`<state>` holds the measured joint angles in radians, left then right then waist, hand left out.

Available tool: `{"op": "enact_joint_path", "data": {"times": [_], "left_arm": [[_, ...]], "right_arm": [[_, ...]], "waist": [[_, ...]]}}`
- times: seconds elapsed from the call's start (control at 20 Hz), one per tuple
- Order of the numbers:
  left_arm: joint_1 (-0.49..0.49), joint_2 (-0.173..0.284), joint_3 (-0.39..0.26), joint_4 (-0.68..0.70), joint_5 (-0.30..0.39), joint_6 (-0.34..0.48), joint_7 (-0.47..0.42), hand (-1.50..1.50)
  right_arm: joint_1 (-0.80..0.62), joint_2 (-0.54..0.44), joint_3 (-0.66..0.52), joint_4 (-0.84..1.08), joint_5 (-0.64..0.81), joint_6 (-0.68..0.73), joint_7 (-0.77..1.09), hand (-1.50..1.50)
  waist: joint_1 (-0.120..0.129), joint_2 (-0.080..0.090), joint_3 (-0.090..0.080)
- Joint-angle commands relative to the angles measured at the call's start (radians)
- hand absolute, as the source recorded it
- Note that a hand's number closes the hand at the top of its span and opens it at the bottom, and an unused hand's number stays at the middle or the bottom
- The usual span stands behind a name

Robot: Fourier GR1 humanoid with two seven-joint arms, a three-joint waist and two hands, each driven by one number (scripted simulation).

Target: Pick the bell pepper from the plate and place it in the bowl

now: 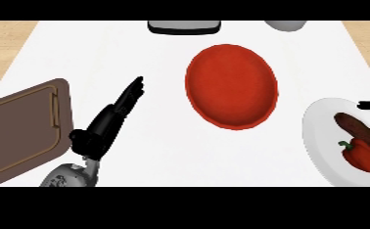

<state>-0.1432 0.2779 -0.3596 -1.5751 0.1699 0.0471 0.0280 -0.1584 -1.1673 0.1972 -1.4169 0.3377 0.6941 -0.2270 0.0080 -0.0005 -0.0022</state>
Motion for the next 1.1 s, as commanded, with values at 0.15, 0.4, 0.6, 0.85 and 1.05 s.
{"op": "enact_joint_path", "data": {"times": [0.15,0.4,0.6,0.85,1.05], "left_arm": [[-0.011,-0.017,0.073,0.021,0.006,-0.052,-0.005,0.0],[0.008,-0.04,0.074,-0.02,-0.033,-0.055,0.043,0.0],[0.017,-0.022,0.098,-0.045,-0.029,-0.092,0.045,0.0],[0.059,-0.047,0.097,-0.049,-0.066,-0.09,0.021,0.0],[0.007,-0.06,0.127,-0.013,-0.061,-0.115,0.039,0.0]], "right_arm": [[0.042,0.061,-0.031,-0.098,0.069,0.089,0.117,-1.5],[0.08,0.174,-0.05,-0.169,0.133,0.074,0.18,-1.5],[0.135,0.184,-0.069,-0.137,0.234,-0.037,0.069,-1.5],[0.163,0.25,-0.112,-0.189,0.283,-0.085,0.085,-1.5],[0.214,0.241,-0.141,-0.11,0.385,-0.201,-0.041,-1.5]], "waist": [[-0.011,0.0,0.002],[-0.01,-0.001,0.002],[-0.009,0.0,0.003],[-0.009,-0.001,0.002],[-0.01,0.0,0.003]]}}
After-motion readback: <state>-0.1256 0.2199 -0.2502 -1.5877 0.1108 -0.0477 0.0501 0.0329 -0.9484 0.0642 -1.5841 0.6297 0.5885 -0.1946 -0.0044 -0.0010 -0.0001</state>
